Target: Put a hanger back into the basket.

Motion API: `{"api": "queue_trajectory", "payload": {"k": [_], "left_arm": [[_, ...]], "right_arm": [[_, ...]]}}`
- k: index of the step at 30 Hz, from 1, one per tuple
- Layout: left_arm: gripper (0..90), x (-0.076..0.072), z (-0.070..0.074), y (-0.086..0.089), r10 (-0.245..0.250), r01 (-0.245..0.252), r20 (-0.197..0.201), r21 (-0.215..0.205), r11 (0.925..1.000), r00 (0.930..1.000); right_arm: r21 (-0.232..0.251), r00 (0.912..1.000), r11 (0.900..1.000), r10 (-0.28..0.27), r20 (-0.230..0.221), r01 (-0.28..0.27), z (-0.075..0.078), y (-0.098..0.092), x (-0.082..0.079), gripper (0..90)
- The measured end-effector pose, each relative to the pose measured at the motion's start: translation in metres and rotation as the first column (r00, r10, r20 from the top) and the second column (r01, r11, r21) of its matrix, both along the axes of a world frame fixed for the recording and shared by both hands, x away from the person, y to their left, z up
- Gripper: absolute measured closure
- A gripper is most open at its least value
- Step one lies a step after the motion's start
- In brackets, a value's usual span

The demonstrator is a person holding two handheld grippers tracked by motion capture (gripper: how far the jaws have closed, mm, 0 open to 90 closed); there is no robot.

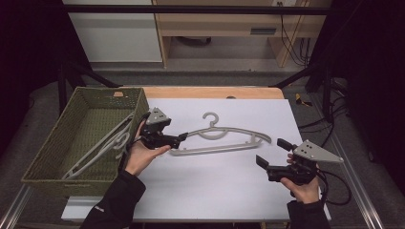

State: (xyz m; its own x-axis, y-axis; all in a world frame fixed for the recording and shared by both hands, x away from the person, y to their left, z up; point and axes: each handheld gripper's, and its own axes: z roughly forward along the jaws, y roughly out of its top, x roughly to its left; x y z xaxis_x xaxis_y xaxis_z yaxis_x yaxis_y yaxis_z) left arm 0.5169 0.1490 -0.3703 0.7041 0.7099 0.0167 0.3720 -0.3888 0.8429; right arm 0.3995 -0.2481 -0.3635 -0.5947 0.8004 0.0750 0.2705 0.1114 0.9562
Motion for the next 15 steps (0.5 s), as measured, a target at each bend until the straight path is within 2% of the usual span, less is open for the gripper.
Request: {"api": "queue_trajectory", "payload": {"k": [4,7,10,15], "left_arm": [[19.4,0.014,-0.013,-0.006,0.01,-0.01,-0.015,0.027,0.9996,0.9998],[22.7,0.025,-0.022,-0.007,0.021,-0.019,-0.05,0.04,0.999,0.9986],[26.5,0.037,-0.034,-0.01,0.037,-0.031,-0.072,0.081,0.9962,0.9967],[33.5,0.051,-0.054,-0.014,0.065,-0.045,-0.115,0.169,0.9846,0.9912]], "right_arm": [[0.005,1.0,1.0,0.005,0.009,-0.005,0.001,0.0,0.0,5.2],[0.004,1.0,1.0,0.007,0.007,-0.007,0.001,-0.001,0.0,5.2],[0.012,1.0,1.0,0.004,0.004,-0.004,0.001,-0.003,0.0,5.3],[0.013,1.0,1.0,0.008,0.006,-0.008,0.0,-0.002,0.001,5.2]]}}
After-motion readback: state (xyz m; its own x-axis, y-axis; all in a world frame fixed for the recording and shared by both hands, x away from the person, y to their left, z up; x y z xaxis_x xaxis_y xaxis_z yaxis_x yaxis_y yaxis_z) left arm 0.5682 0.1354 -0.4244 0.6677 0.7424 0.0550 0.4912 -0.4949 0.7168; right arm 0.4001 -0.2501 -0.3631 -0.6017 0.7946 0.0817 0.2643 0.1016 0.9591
